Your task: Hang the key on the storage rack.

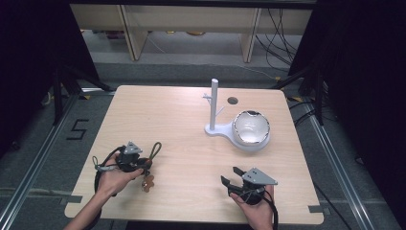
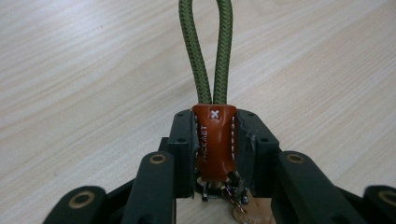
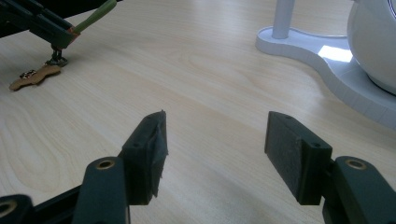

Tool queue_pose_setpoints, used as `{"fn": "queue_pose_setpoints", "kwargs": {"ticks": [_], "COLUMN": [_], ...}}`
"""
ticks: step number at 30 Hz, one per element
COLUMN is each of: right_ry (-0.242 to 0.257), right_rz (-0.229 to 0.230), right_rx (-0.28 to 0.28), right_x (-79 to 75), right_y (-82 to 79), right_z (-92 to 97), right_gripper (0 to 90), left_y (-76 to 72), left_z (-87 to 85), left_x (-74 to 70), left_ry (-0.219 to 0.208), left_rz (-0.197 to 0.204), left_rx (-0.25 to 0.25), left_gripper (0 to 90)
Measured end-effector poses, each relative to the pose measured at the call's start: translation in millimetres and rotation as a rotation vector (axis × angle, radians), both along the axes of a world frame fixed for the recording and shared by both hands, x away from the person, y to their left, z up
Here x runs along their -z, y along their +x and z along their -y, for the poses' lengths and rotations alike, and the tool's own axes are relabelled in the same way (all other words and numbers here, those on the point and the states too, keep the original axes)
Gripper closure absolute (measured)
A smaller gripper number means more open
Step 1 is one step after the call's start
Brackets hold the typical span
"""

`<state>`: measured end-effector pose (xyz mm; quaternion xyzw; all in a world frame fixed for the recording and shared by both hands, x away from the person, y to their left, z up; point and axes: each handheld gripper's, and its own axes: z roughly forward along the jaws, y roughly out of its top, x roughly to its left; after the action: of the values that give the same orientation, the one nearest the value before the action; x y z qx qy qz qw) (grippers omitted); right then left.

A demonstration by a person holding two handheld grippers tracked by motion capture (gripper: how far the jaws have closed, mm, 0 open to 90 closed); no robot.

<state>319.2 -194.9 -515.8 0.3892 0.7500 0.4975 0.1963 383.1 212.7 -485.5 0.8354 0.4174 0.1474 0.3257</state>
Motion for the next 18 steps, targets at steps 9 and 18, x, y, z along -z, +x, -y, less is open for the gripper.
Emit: {"fn": "queue_pose_setpoints", "kwargs": {"ticks": [9,18], "right_ry": [0.004,0.010], "right_rz": [-0.007,-0.002], "right_rx": [0.006,0.010], "right_x": [-0.6,-0.2], "right_y": [-0.9,-0.8], "right_z": [-0.2,-0.5], "right_gripper": [39.9,40.0], "left_y": [-7.6,-11.8], "left_z": [-1.8,-1.1], "left_x": [1.8,-2.3], "left_ry": [-0.119,-0.161], "left_rz": [0.123,0.211], "left_rx": [-0.062,-0.091], "left_gripper": [68.4,68.4]}}
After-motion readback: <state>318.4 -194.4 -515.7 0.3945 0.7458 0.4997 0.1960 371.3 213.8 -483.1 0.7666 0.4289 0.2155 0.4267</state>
